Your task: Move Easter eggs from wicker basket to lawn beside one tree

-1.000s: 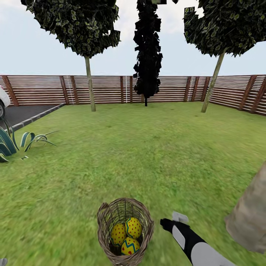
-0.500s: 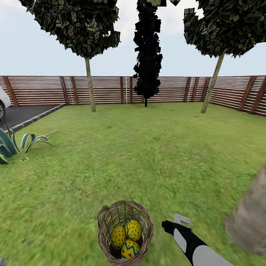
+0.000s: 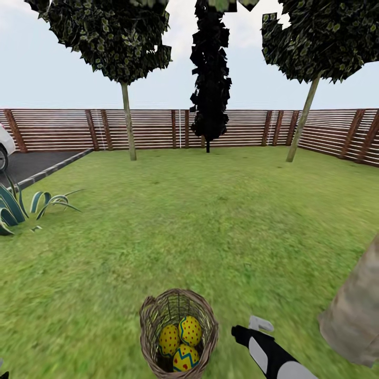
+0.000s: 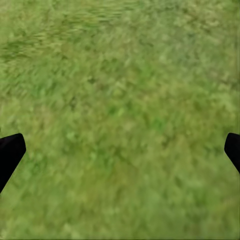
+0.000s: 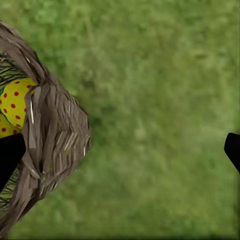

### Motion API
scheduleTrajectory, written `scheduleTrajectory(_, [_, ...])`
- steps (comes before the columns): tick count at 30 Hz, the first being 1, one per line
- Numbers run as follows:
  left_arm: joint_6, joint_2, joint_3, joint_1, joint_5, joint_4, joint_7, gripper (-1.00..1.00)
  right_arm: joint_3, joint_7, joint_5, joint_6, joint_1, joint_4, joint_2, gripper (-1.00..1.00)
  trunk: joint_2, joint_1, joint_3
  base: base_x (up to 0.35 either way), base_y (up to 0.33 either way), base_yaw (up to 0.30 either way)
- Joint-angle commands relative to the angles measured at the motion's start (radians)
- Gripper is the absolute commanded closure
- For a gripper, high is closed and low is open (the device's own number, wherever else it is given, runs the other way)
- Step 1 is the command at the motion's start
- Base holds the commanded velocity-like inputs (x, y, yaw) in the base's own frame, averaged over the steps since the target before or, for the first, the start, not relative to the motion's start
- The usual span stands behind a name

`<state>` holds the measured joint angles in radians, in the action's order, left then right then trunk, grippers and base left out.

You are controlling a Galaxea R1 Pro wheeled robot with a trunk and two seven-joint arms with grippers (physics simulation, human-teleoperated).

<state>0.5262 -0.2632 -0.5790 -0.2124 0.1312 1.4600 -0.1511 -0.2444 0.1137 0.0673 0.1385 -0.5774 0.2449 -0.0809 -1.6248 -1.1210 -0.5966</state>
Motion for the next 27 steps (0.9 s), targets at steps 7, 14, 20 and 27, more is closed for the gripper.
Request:
scheduleTrajectory(7, [-0.006, 0.002, 0.0, 0.001, 0.01, 0.006, 0.0, -1.0, 0.004, 0.003, 0.005, 0.006, 0.017, 0.001, 0.0, -1.0, 0.049, 0.027, 0.021, 0.0, 0.0, 0.0])
scheduleTrajectory(14, [-0.06, 0.005, -0.001, 0.001, 0.01, -0.001, -0.001, -1.0, 0.007, 0.004, 0.002, 0.006, 0.041, 0.0, -0.001, -1.0, 0.098, 0.054, 0.043, 0.0, 0.0, 0.0])
scheduleTrajectory(20, [-0.055, -0.005, -0.002, 0.003, 0.01, 0.05, -0.001, -1.0, 0.007, 0.004, 0.002, 0.006, 0.047, 0.0, -0.002, -1.0, 0.14, 0.077, 0.062, 0.0, 0.0, 0.0])
scheduleTrajectory(27, [0.036, -0.083, -0.003, 0.08, 0.011, 0.092, 0.001, -1.0, 0.007, 0.004, 0.004, 0.006, 0.048, 0.0, -0.001, -1.0, 0.189, 0.104, 0.084, 0.0, 0.0, 0.0])
